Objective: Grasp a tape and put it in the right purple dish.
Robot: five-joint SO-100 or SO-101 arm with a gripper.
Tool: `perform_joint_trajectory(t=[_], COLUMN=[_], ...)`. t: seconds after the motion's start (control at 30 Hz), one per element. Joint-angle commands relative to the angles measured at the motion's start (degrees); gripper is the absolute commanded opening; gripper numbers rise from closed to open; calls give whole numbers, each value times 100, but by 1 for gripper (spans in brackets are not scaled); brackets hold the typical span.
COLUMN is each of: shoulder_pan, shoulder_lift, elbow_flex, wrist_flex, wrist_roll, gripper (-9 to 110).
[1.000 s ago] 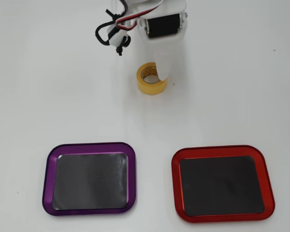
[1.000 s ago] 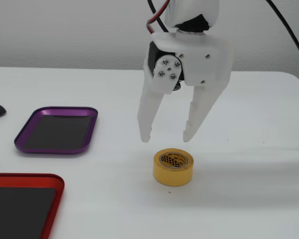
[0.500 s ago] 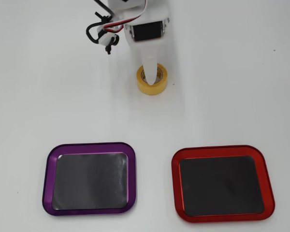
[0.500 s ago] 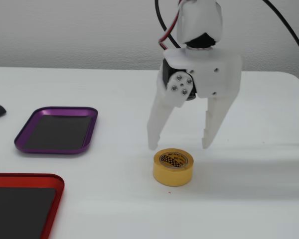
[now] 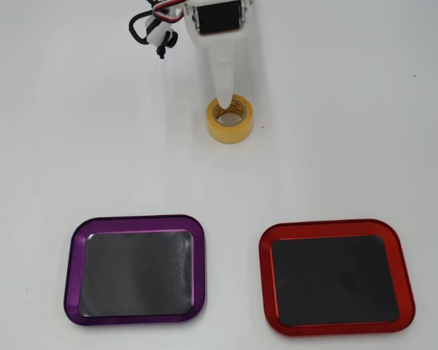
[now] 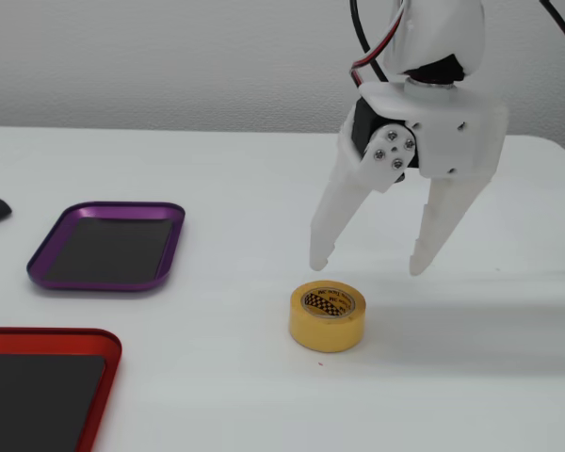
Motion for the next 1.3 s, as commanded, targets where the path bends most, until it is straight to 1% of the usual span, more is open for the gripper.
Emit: perform_joint_trajectory(t=[0.0, 0.1, 0.33, 0.53, 0.77, 0.93, 1.27], shoulder_pan=[-272, -519, -501, -483, 26, 105, 105], shoulder_lift=[272, 272, 264, 264, 272, 325, 264], elbow_flex=[97, 483, 940, 844, 826, 817, -44], wrist_flex=[-35, -325, -1028, -984, -993, -976, -721], wrist_roll=[35, 79, 246, 220, 193, 193, 202], gripper=[23, 21, 21, 21, 21, 21, 21])
